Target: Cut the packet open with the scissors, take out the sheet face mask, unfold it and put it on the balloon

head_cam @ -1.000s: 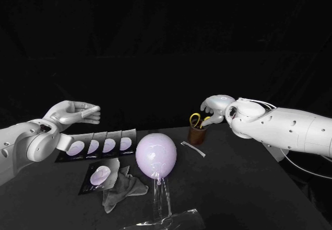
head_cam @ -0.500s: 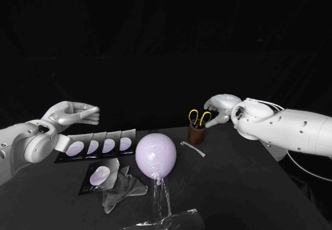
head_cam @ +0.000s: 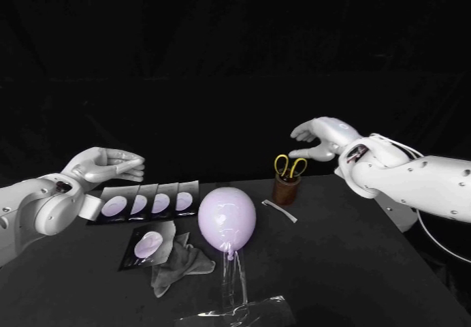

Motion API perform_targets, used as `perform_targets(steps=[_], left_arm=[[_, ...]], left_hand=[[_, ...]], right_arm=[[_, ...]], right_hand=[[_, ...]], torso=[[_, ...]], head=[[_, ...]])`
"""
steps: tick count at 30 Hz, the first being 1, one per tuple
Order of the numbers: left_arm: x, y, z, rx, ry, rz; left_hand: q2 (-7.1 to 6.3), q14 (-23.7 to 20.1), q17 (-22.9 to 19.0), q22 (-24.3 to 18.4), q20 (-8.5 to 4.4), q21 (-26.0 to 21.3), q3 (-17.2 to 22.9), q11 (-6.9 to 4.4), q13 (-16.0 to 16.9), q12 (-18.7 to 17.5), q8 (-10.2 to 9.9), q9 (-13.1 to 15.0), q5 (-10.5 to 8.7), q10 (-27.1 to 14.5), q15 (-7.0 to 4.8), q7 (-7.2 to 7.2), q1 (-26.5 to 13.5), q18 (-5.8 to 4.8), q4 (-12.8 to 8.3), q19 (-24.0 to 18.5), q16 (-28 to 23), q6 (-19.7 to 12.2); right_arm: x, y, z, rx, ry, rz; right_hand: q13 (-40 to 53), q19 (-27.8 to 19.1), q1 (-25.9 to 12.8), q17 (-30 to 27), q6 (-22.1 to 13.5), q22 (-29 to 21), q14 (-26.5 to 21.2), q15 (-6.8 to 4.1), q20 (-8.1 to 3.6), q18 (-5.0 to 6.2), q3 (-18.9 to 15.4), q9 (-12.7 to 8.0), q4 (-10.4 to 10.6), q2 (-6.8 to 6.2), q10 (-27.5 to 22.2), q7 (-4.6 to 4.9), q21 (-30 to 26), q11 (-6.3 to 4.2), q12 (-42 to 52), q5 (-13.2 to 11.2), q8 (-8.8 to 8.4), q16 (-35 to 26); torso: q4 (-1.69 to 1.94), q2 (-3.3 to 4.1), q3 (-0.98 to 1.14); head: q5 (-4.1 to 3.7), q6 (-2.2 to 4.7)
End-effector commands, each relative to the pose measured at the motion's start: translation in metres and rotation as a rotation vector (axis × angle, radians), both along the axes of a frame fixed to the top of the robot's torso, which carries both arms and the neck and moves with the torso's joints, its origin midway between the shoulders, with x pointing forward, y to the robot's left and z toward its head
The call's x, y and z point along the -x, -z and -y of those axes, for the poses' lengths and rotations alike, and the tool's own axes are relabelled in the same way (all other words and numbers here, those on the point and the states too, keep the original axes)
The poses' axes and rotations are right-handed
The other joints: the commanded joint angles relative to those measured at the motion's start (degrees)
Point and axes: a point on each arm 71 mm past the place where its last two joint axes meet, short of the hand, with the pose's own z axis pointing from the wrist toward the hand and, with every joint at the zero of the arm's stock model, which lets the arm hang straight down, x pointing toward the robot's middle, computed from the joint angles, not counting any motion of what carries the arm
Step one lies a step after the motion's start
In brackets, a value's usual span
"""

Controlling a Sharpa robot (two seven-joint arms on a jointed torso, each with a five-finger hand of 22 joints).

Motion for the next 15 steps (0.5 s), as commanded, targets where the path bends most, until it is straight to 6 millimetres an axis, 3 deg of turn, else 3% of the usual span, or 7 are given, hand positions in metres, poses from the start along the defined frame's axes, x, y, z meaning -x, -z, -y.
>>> perform_targets(steps=[1, 3, 7, 9, 11, 14, 15], left_arm=[[0.009, 0.004, 0.003, 0.018, 0.033, 0.015], [0.014, 0.008, 0.003, 0.011, 0.039, 0.009], [0.033, 0.025, 0.001, -0.028, 0.059, -0.013], [0.040, 0.031, 0.000, -0.049, 0.066, -0.018], [0.045, 0.037, 0.000, -0.076, 0.075, -0.018], [0.052, 0.044, 0.000, -0.133, 0.094, -0.007], [0.054, 0.047, 0.000, -0.162, 0.103, 0.002]], left_hand=[[0.01, 0.89, 0.25, 0.17, -0.26, 0.46, 0.30, -0.17, -0.08, -0.34, -0.38, -0.22, -0.16, 0.61, -0.14, 0.04, 1.12, 0.70, -0.07, 0.79, 0.41, 0.55], [-0.10, 1.73, 0.53, 0.36, -0.66, 0.93, 0.43, -0.32, -0.07, -0.47, -0.51, -0.43, -0.15, 1.05, -0.41, -0.06, 2.02, 0.69, 0.06, 1.43, 0.85, 0.79], [-0.48, 2.02, 0.77, 0.47, -0.92, 1.22, 0.22, -0.40, -0.03, -0.56, -0.65, -0.67, -0.17, 1.69, -0.49, -0.02, 2.37, 0.60, 0.48, 1.70, 1.01, 1.11], [-0.55, 1.98, 0.79, 0.46, -0.92, 1.22, 0.16, -0.40, -0.02, -0.58, -0.67, -0.71, -0.17, 1.77, -0.48, -0.01, 2.35, 0.58, 0.53, 1.67, 0.99, 1.14], [-0.84, 1.76, 0.83, 0.43, -0.89, 1.16, -0.10, -0.42, 0.01, -0.56, -0.79, -0.82, -0.18, 2.09, -0.42, -0.01, 2.25, 0.50, 0.63, 1.50, 0.89, 1.14], [-1.36, 0.66, 0.84, 0.21, -0.60, 0.74, -0.76, -0.35, 0.00, -0.81, -1.12, -1.11, -0.18, 2.33, -0.14, -0.02, 1.97, 0.29, 0.66, 0.59, 0.39, 1.03], [-1.53, -0.09, 0.81, 0.05, -0.36, 0.41, -1.06, -0.25, -0.03, -1.08, -1.34, -1.28, -0.19, 2.19, 0.06, -0.01, 1.93, 0.19, 0.64, -0.06, 0.07, 0.86]], right_arm=[[0.011, -0.019, -0.009, -0.166, -0.085, 0.170], [0.016, -0.023, -0.015, -0.194, -0.114, 0.183], [0.030, -0.027, -0.039, -0.267, -0.197, 0.165], [0.035, -0.026, -0.051, -0.291, -0.229, 0.130], [0.039, -0.022, -0.063, -0.310, -0.257, 0.081], [0.044, -0.014, -0.080, -0.327, -0.291, 0.000], [0.045, -0.010, -0.086, -0.331, -0.303, -0.032]], right_hand=[[0.00, 2.15, 1.87, -0.05, 1.41, -0.18, 2.72, -0.70, -0.62, 0.88, 1.50, -0.18, -0.53, 1.89, 1.96, 0.28, 0.12, -0.65, 0.40, -0.27, 0.48, 1.18], [-0.09, 3.47, 2.51, -0.06, 2.11, -0.21, 3.99, -1.07, -1.11, 0.81, 1.98, -0.34, -0.52, 2.27, 2.83, 0.10, 0.37, -0.92, 0.32, -0.30, 0.54, 1.65], [-0.06, 11.58, 5.10, 1.94, 5.14, 1.27, 14.41, -4.30, -4.29, 0.86, 4.30, -1.12, -0.30, 3.27, 7.43, -0.95, 4.28, -2.69, 0.28, -0.33, 0.59, 6.24], [-0.09, 13.00, 5.23, 2.45, 5.76, 1.77, 16.13, -4.76, -4.97, 0.81, 4.67, -1.29, -0.12, 3.22, 8.15, -1.10, 5.28, -3.06, 0.05, -0.27, 0.55, 6.95], [-0.05, 18.79, 5.44, 5.21, 6.98, 4.10, 25.30, -7.17, -7.23, 0.86, 5.43, -1.51, -0.07, 3.10, 9.81, -1.91, 9.81, -4.15, -0.22, -0.23, 0.57, 11.81], [0.08, 23.30, 4.83, 8.73, 8.22, 6.93, 32.54, -8.81, -9.12, 0.83, 6.19, -1.68, 0.01, 3.19, 11.81, -2.75, 14.66, -5.60, -0.39, -0.22, 0.65, 17.30], [0.07, 25.19, 4.63, 10.19, 8.33, 10.68, 33.83, -9.25, -9.59, 0.38, 6.41, -1.78, 0.01, 2.98, 12.20, -3.02, 18.56, -5.71, -0.59, -0.19, 0.54, 19.66]], torso=[[0.01, 0.08, -0.13], [0.09, 0.05, -0.14], [0.36, 0.01, -0.21], [0.47, -0.01, -0.31], [0.61, -0.07, -0.38], [0.67, -0.17, -0.40], [0.77, -0.20, -0.47]], head=[[2.82, -0.70], [4.02, -1.26], [5.81, -2.49], [6.93, -3.21], [8.08, -3.80], [9.62, -4.32], [10.26, -4.55]])
